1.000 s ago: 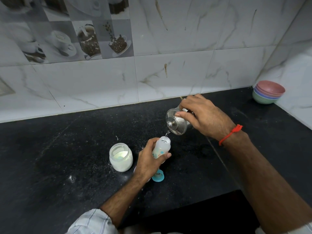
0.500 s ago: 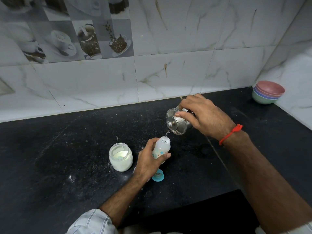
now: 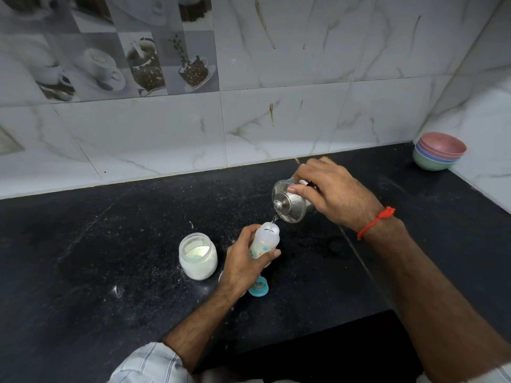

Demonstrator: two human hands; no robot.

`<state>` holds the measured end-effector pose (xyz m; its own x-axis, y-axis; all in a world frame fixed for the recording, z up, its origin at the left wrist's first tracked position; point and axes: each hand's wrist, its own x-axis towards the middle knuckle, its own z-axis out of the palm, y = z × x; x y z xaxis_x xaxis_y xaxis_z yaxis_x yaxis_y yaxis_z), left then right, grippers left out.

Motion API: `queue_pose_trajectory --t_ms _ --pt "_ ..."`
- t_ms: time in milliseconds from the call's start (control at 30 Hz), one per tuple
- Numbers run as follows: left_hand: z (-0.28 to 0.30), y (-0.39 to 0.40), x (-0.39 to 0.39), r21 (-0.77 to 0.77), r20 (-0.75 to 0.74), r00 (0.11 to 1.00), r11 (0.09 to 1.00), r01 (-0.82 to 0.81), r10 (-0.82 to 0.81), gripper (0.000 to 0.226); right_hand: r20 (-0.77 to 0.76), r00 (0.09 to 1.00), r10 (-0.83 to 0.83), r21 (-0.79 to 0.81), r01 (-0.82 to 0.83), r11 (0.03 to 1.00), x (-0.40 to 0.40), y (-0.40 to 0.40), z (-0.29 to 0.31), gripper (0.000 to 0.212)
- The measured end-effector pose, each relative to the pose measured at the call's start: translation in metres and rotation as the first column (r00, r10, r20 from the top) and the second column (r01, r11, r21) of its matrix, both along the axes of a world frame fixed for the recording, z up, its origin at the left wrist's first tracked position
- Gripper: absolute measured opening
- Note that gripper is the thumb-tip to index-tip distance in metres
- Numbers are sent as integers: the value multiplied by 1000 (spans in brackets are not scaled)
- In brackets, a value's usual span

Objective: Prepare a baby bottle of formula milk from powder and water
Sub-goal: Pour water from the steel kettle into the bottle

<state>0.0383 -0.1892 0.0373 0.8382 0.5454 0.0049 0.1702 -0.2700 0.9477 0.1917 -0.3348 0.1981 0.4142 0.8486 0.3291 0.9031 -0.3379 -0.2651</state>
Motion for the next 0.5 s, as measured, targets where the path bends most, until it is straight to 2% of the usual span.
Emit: queue_pose_trajectory --t_ms 233,500 --pt "4 0 -1 -29 42 999 999 -20 21 58 -130 991 -30 85 41 996 4 -2 -22 21" --pt "3 0 -3 -29 26 999 999 -29 30 59 -406 912 -55 238 164 957 1 -7 -41 24"
